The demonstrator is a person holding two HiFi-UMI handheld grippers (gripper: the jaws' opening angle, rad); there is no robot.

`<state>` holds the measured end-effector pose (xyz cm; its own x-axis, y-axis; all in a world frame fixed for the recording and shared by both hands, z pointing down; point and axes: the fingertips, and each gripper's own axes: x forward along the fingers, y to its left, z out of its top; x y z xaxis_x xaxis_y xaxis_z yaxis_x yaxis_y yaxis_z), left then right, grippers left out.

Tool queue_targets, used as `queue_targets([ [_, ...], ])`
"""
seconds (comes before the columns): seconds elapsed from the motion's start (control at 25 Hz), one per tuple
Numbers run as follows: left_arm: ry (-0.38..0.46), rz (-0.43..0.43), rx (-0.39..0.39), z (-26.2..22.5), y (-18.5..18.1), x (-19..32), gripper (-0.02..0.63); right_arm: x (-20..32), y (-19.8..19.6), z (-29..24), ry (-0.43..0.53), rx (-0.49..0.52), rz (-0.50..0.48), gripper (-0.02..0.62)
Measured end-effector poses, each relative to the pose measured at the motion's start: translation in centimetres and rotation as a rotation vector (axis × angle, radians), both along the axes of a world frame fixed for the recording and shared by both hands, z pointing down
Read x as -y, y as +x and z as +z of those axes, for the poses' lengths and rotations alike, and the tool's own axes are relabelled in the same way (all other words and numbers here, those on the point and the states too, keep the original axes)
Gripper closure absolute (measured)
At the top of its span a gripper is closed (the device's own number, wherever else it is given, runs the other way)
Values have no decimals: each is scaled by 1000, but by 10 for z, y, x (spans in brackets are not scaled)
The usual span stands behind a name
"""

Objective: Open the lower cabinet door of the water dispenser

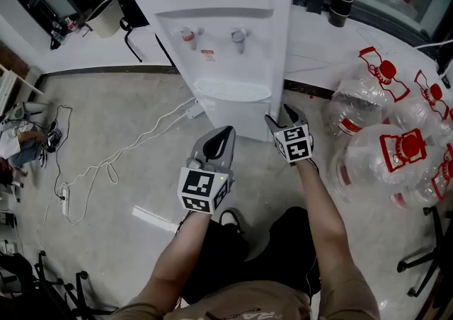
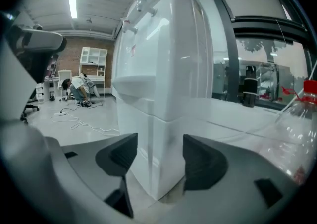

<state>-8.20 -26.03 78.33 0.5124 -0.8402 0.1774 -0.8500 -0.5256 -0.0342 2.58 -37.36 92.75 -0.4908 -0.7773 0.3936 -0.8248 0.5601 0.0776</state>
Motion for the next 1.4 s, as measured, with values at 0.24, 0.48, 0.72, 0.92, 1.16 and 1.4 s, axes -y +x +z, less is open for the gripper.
queue_targets([
  [0.24,-5,12,-6,1,0,0,604,16,-8,3,21,23,-7,341],
  [0.48,-11,6,-18,2,-9,4,604,18,-8,3,34,49,19,336],
  [0.72,-6,10,-16,0,-12,5,604,17,-11,3,13,47,52,337],
  [0.92,-10,5,-28,1,-16,7,604,8,-7,2,-13,28,48,337],
  [1.16,-14,3,-33,2,-14,12,604,-37,-18,3,-16,-4,-40,383],
  [1.4,-19,-3,-13,4,-8,9,604,-76,-43,1,-27,6,-136,406],
])
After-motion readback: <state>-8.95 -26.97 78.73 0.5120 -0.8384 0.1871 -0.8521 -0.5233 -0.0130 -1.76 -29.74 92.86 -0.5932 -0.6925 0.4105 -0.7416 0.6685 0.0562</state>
